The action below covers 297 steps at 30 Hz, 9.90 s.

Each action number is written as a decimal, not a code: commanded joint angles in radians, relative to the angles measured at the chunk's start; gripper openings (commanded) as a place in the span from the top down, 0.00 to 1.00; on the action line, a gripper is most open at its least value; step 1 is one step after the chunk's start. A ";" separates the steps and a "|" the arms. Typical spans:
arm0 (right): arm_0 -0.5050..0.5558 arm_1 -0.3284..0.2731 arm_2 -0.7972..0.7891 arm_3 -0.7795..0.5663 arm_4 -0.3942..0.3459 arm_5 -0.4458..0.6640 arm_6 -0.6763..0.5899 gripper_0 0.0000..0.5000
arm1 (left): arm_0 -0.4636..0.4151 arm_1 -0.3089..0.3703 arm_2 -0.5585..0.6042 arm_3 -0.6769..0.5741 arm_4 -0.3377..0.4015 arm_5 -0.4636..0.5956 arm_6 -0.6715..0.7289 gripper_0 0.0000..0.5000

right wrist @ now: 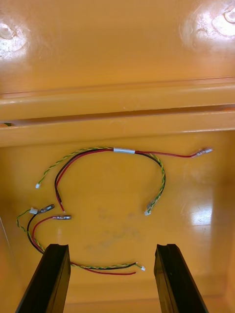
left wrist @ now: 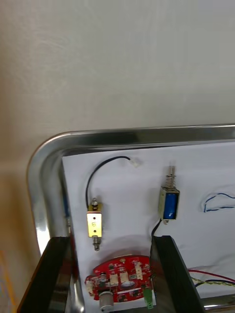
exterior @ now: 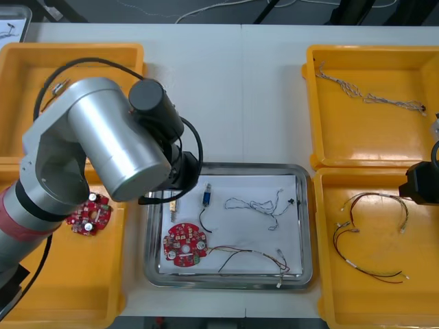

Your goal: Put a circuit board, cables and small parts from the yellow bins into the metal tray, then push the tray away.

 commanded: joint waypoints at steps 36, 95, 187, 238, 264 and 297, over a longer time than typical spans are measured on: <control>-0.397 0.072 0.585 -0.016 -0.047 -0.017 0.289 0.00 | -0.067 0.398 0.481 0.084 0.382 0.094 -0.483 0.04; -0.620 0.483 1.219 0.214 0.180 0.037 0.613 0.00 | 0.307 0.431 0.730 0.065 0.321 -0.083 -0.584 0.00; -0.392 0.514 1.242 0.240 0.399 -0.097 0.690 1.00 | 0.307 0.431 0.728 0.065 0.318 -0.082 -0.582 0.00; -0.782 0.427 1.210 0.355 0.401 -0.167 0.708 1.00 | 0.307 0.431 0.728 0.065 0.318 -0.082 -0.582 0.00; -1.001 0.419 1.199 0.635 0.368 -0.373 0.754 1.00 | 0.307 0.431 0.728 0.065 0.318 -0.082 -0.582 0.00; -1.120 0.437 1.199 0.945 0.437 -0.691 0.818 1.00 | 0.307 0.431 0.728 0.065 0.318 -0.082 -0.582 0.00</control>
